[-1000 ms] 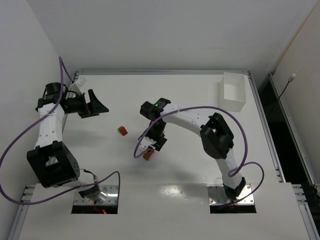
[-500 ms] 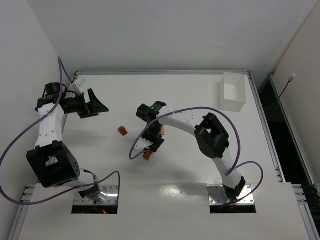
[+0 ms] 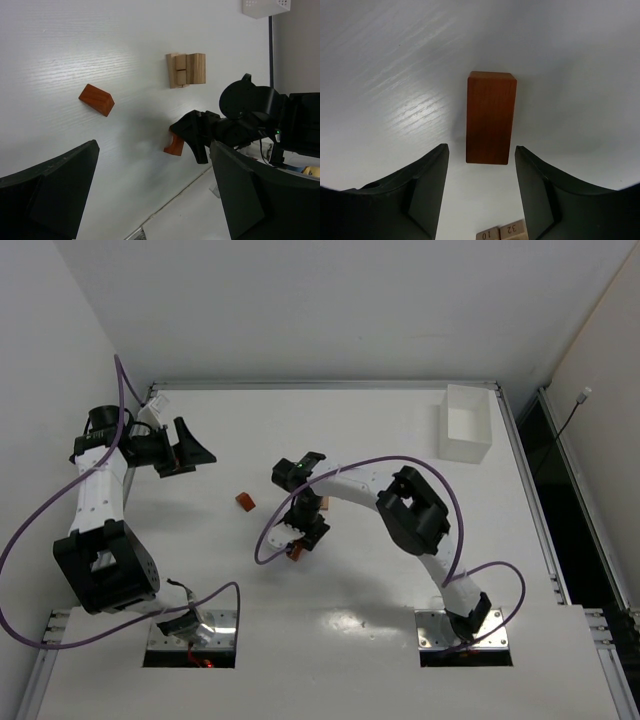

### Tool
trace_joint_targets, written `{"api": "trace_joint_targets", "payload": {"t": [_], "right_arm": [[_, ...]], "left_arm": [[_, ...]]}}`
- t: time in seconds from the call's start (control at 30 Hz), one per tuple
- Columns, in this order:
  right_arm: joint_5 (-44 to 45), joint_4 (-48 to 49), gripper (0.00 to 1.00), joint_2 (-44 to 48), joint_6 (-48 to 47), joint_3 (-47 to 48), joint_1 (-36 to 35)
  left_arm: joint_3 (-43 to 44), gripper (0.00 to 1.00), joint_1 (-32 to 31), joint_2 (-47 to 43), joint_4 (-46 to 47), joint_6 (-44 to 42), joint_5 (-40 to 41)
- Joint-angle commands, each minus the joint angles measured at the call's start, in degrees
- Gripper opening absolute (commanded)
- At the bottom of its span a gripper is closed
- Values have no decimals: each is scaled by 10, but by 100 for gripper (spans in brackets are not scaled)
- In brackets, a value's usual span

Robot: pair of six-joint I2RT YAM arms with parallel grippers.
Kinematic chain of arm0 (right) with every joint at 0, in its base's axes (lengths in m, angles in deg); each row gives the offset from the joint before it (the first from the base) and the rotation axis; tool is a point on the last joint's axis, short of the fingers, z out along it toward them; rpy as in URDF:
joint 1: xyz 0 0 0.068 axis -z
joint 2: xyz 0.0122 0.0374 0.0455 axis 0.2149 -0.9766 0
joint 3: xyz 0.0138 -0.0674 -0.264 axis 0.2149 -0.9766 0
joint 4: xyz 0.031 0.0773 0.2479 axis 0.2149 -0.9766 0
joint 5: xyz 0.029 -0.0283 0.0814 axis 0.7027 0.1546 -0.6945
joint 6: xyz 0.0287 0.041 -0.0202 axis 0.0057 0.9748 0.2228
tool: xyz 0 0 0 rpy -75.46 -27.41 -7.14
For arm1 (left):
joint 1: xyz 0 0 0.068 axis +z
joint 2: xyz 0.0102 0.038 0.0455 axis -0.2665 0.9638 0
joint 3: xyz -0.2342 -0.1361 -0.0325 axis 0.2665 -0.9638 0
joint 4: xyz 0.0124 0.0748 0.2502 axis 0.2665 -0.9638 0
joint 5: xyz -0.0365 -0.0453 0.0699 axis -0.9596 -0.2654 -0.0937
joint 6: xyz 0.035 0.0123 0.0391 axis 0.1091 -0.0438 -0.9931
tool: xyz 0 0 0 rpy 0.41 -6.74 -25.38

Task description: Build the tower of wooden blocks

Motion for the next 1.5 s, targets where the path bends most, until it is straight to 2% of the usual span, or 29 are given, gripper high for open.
{"api": "trace_joint_targets", "payload": {"t": [0.0, 0.07, 0.2, 0.33, 0.37, 0.47, 0.67, 0.77, 0.83, 1.0, 1.03, 1.07, 1.13, 1.17, 1.27, 1.33, 1.47], "right_arm": [[-6, 11, 53, -12, 12, 3, -3], [-6, 11, 53, -12, 12, 3, -3], [-6, 22, 45, -17, 17, 3, -3], [-6, 22, 24, -22, 28, 8, -3], [-6, 22, 12, -22, 28, 8, -3], [-6, 22, 0, -9, 39, 8, -3], [-26, 41, 0, 88, 111, -34, 15], [-40, 48, 0, 164, 197, -52, 31], [-56, 48, 0, 204, 293, -52, 47], [-85, 36, 0, 233, 502, -23, 91], [-85, 45, 0, 233, 595, -23, 107], [-85, 54, 0, 233, 639, -23, 115], [-85, 63, 0, 233, 755, -23, 136], [-85, 68, 0, 226, 790, -15, 143], [-61, 102, 0, 219, 936, -15, 165], [-11, 124, 0, 219, 1028, -9, 173], [134, 130, 0, 225, 1137, 18, 161]], "left_arm": [[-3, 92, 7, -1, 10, 2, -4], [-3, 92, 7, -1, 10, 2, -4], [-3, 92, 7, 4, 10, 2, -4], [-3, 92, 7, 4, 10, 2, -4], [-3, 92, 7, 4, 10, 2, 1], [-3, 92, 7, 4, 10, 2, 1], [-52, 90, 7, -47, 24, 12, 41], [-93, 84, 7, -98, 65, 56, 92], [-108, 82, 7, -119, 82, 96, 127], [-110, 77, 7, -147, 95, 115, 188], [-110, 74, 7, -147, 95, 136, 205], [-99, 72, 7, -147, 95, 154, 246], [-94, 72, 2, -140, 95, 180, 274], [-85, 82, 2, -140, 95, 189, 302], [-67, 100, -17, -140, 95, 231, 365], [-59, 100, -22, -140, 89, 245, 401], [-47, 100, -28, -140, 78, 253, 444]]}}
